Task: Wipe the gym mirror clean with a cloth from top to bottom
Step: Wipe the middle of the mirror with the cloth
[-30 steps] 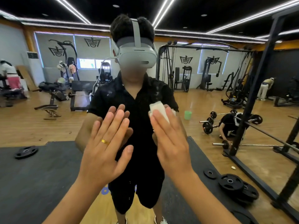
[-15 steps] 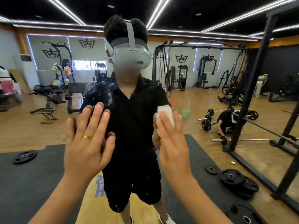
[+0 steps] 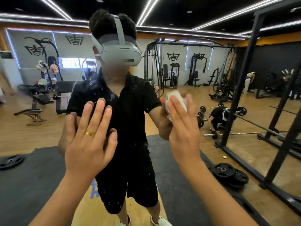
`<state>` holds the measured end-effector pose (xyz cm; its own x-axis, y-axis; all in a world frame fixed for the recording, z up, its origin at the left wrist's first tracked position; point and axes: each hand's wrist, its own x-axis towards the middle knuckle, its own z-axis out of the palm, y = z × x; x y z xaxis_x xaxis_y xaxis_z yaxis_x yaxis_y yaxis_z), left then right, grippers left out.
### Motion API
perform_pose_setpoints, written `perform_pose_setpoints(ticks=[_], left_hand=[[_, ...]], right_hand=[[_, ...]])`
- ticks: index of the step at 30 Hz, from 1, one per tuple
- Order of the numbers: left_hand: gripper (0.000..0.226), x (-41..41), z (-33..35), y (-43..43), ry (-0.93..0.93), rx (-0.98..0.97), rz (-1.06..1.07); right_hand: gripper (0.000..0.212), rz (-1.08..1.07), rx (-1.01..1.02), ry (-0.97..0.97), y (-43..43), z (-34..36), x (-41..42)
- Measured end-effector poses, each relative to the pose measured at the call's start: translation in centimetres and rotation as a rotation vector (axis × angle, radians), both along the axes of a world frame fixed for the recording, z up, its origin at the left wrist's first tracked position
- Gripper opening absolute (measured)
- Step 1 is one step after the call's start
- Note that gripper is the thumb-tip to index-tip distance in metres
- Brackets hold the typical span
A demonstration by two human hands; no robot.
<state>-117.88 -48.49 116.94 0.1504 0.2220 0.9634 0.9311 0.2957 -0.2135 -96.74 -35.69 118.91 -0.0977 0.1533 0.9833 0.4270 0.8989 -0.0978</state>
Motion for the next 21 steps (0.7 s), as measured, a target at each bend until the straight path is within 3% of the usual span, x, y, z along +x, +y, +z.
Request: perform_pose_setpoints(ticks=[5, 11, 17, 21], left_hand=[[0.059, -0.1, -0.2, 0.2, 0.006, 0.013, -0.012], [0.060, -0.1, -0.1, 0.3, 0.028, 0.021, -0.014], [0.057, -0.3, -0.1, 0.3, 0.017, 0.020, -0.007], [0.060, -0.2, -0.3, 0.4, 0.015, 0.013, 0.014]], right_hand=[[0.041, 0.017, -0.003, 0.202, 1.9, 4.0, -1.5], [0.037, 0.117, -0.015, 0.071, 1.0, -2.3, -0.8], [0.047, 0.283, -0.004, 0.119, 2.1, -2.8, -1.8], [0.065, 0.284, 0.035, 0.210, 1.9, -2.7, -1.6]])
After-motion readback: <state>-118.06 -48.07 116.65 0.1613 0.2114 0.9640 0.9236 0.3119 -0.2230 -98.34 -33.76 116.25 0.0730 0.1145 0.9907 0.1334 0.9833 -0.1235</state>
